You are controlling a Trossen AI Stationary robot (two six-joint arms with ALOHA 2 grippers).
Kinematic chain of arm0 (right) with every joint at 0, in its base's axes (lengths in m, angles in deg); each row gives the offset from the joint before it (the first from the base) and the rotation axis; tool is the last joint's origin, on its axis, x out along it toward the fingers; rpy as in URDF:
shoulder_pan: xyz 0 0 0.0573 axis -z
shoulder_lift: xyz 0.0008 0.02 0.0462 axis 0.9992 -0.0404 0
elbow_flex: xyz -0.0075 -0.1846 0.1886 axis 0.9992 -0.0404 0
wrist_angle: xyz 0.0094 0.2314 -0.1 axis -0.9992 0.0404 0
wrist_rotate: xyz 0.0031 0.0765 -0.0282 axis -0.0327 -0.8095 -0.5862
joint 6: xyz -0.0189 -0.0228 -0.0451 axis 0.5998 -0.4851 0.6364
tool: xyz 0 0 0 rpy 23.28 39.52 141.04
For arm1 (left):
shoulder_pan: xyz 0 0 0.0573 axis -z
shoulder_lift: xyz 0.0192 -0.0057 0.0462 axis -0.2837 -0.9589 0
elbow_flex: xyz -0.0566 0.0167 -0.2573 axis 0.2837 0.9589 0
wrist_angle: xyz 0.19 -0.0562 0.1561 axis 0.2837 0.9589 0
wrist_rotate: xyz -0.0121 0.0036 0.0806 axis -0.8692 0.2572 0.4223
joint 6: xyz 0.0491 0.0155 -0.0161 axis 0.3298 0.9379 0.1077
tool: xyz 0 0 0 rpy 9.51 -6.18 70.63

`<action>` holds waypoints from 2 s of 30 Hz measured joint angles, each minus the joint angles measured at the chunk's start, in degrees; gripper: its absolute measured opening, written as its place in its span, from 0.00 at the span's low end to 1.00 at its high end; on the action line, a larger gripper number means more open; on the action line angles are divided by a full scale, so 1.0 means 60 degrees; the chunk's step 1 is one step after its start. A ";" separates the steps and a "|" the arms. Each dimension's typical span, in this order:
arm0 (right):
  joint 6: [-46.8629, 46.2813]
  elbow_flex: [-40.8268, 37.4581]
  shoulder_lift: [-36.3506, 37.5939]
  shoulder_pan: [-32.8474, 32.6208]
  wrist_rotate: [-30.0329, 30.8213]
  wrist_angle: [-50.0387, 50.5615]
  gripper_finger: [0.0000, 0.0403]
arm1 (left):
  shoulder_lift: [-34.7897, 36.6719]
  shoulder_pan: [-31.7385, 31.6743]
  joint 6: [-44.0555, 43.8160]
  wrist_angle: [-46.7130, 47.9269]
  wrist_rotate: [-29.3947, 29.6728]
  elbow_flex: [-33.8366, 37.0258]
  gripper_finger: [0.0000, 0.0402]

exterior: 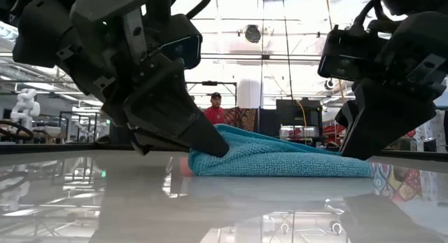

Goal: Roll towel
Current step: Roll the blue microfiber cloth

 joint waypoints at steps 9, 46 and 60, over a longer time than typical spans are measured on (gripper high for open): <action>0.1794 -0.0015 0.0443 -0.0576 0.0690 0.0308 0.45 | 0.0000 0.0000 -0.0282 0.0277 0.0044 0.0004 0.04; 0.9404 0.0154 -0.0936 -0.1861 0.3021 -0.2001 0.35 | 0.0000 -0.0142 -0.0737 0.0312 0.0053 0.0004 0.04; 0.9769 0.0281 -0.0940 -0.1727 0.3136 -0.1869 0.35 | 0.0000 -0.0142 -0.0737 0.0359 0.0041 0.0004 0.04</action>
